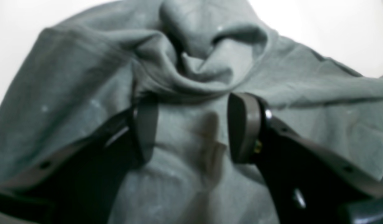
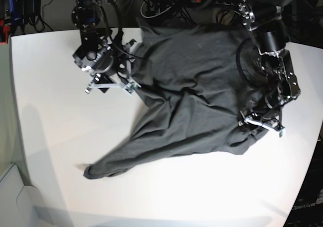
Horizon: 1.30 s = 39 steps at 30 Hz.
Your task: Layout the t-shirt on the table in an organized manner, then fold the t-shirt properly
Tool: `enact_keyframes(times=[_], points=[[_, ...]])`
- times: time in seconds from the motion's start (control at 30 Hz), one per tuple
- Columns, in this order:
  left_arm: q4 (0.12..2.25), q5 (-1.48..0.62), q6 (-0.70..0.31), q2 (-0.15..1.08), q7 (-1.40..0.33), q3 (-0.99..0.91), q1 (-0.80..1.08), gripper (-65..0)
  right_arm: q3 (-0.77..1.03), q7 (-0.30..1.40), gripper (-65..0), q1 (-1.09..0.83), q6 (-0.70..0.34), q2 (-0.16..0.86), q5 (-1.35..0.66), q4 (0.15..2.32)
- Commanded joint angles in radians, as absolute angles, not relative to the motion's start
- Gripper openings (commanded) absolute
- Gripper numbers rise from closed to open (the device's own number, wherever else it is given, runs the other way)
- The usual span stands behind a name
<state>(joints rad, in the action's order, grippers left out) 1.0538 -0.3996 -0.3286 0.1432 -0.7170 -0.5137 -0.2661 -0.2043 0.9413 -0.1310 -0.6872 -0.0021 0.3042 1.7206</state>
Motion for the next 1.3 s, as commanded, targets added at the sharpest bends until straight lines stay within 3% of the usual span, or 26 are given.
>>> enact_keyframes(times=[0.0, 0.4, 0.73, 0.83, 0.97, 1.0, 1.27], points=[[1.070, -0.410, -0.334, 0.150, -0.700, -0.512, -0.292, -29.9, -0.232, 0.940, -28.1, -0.140, -0.698, -0.010, 0.291, 1.728], [1.070, -0.410, -0.334, 0.145, -0.707, -0.512, -0.271, -29.9, -0.291, 0.921, -28.1, -0.041, -0.698, -0.151, 0.289, 1.690], [1.069, -0.410, -0.334, 0.153, -0.708, -0.515, -0.259, -29.9, -0.283, 0.921, -28.8, 0.061, -0.698, -0.151, 0.163, 1.492], [1.069, -0.410, -0.334, 0.154, -0.708, -0.516, -0.259, -29.9, -0.291, 0.920, -37.1, 0.061, -0.698, -0.151, 0.159, 1.492], [1.069, -0.409, -0.334, 0.156, -0.708, -0.516, -0.259, -29.9, -0.285, 0.921, -61.5, 0.065, -0.698, -0.151, 0.162, 1.492], [1.069, -0.409, -0.334, 0.156, -0.707, -0.516, -0.259, -29.9, -0.283, 0.928, -65.0, 0.067, -0.698, -0.147, 0.162, 1.495], [1.069, -0.410, -0.334, 0.191, -0.700, -0.516, -0.260, -29.8, -0.160, 0.986, -65.0, 0.025, -0.698, 0.015, 0.163, 1.751]])
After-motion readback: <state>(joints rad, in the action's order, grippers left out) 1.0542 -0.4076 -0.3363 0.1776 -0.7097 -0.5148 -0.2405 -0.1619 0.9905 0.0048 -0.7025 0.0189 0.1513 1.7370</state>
